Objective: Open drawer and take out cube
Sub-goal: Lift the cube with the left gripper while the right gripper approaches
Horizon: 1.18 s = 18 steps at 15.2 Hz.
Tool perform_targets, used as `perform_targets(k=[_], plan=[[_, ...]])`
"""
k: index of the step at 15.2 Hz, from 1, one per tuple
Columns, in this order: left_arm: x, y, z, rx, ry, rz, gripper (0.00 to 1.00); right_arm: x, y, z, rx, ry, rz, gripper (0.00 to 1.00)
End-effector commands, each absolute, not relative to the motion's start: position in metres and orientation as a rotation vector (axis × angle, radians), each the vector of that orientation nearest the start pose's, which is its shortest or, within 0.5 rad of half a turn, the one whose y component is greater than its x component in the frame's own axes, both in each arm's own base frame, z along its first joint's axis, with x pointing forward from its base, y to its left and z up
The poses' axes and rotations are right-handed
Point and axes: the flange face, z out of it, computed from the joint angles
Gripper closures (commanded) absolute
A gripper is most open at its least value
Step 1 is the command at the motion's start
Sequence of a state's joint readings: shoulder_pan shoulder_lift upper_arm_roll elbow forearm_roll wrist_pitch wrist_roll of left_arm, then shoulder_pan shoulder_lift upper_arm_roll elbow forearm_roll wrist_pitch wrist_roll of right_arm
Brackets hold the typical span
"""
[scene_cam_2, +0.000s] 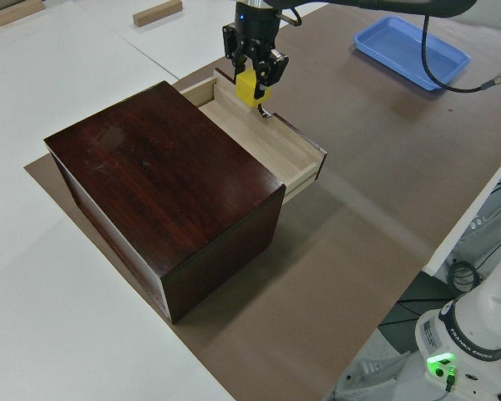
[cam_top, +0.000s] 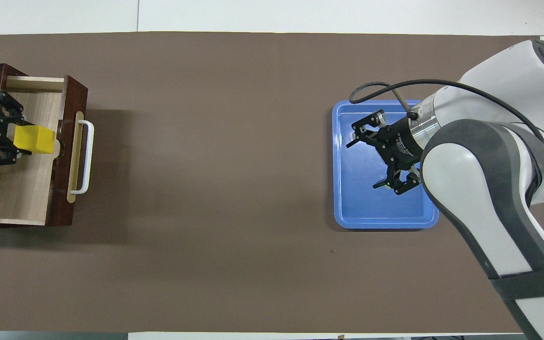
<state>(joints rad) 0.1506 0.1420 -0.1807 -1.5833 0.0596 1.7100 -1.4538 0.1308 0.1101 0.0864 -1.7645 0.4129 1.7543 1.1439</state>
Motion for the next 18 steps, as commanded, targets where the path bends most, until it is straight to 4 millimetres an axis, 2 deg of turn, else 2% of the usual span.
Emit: perform_targets(k=[1,3,6,8,10,13,15,18], plan=[[0.61,-0.067,0.558,-2.362,-1.994,0.043,1.0,0.565,0.158,0.494,-2.432,1.437,0.509,0.0],[0.605,-0.11,0.561,-2.325,-2.057,0.026,1.0,0.566,0.161,0.496,-2.38,1.45,0.534,0.0],[0.595,-0.17,0.563,-2.324,-2.13,0.002,1.0,0.567,0.169,0.487,-2.303,1.528,0.549,0.0],[0.584,-0.205,0.56,-2.326,-2.138,-0.003,1.0,0.571,0.197,0.475,-2.216,1.607,0.558,0.0],[0.574,-0.233,0.56,-2.328,-2.142,-0.004,1.0,0.567,0.221,0.47,-2.171,1.65,0.564,0.0],[0.566,-0.258,0.559,-2.336,-2.153,-0.01,1.0,0.565,0.242,0.461,-2.049,1.69,0.596,0.0],[0.562,-0.268,0.554,-2.336,-2.147,-0.006,1.0,0.556,0.281,0.448,-2.041,1.702,0.599,0.0],[0.558,-0.274,0.552,-2.333,-2.149,-0.009,1.0,0.557,0.331,0.423,-1.948,1.76,0.646,0.0]])
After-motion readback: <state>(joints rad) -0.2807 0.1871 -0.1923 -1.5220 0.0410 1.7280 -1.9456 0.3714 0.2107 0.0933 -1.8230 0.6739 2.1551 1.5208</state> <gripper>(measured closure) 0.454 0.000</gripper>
